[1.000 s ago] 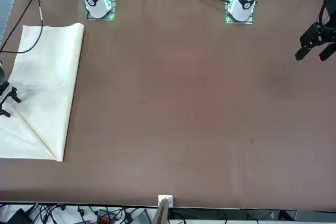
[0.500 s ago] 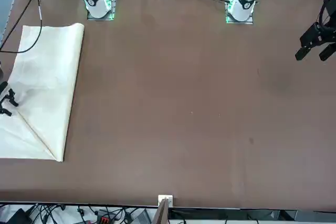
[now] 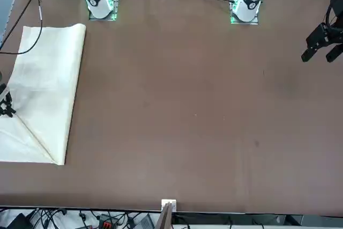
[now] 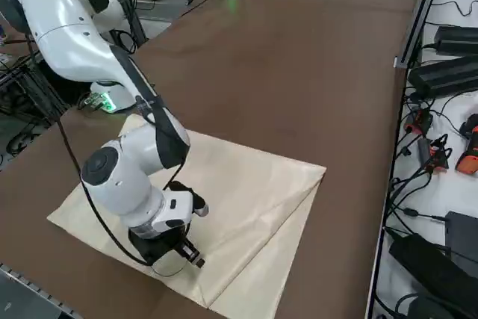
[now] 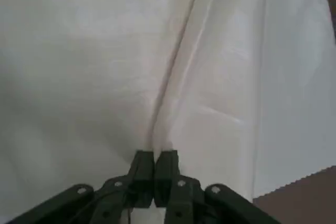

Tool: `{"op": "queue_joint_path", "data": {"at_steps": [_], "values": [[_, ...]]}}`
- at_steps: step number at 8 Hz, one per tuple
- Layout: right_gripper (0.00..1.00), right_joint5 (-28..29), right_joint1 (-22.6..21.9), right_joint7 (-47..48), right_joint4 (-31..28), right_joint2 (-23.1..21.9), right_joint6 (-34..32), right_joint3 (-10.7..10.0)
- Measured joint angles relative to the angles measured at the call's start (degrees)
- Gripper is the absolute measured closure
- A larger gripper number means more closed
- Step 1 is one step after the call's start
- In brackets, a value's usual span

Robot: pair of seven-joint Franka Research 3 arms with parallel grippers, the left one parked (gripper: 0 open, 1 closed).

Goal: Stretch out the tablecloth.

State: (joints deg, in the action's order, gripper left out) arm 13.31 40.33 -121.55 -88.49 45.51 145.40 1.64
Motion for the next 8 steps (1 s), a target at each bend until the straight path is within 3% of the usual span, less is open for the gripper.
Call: {"op": "queue_joint_path", "data": {"at_steps": [2, 4, 8], "values": [[0.98, 0.9, -0.2, 1.7, 0.0, 0.0, -0.6, 0.9], [0.98, 2.1, -1.8, 8.3, 0.3, 0.0, -5.1, 1.7], [0.98, 2.5, -9.6, 33.4, 2.2, -0.2, -17.2, 2.0]]}}
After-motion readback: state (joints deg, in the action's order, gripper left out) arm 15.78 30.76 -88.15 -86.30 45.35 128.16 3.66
